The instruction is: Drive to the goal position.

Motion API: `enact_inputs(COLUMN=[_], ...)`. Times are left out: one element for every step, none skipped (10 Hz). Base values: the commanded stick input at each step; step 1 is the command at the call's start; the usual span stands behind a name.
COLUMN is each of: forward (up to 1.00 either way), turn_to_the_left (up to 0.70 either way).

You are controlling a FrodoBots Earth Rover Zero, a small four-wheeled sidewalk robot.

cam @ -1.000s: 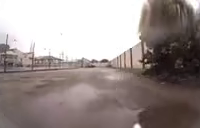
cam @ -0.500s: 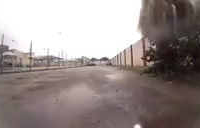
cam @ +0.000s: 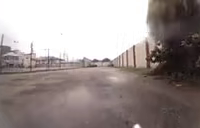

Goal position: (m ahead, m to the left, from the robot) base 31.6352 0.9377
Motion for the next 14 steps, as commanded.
enact_inputs(forward=[0.70,0.70,0.70,0.70,0.70,0.70,0.70,0.70,0.70,0.70,0.70,0.70,0.70,0.70], turn_to_the_left=[0.02,0.02,0.02,0.02,0.02,0.02,0.02,-0.06,-0.33,-0.33,-0.33,-0.33,-0.33,-0.33])
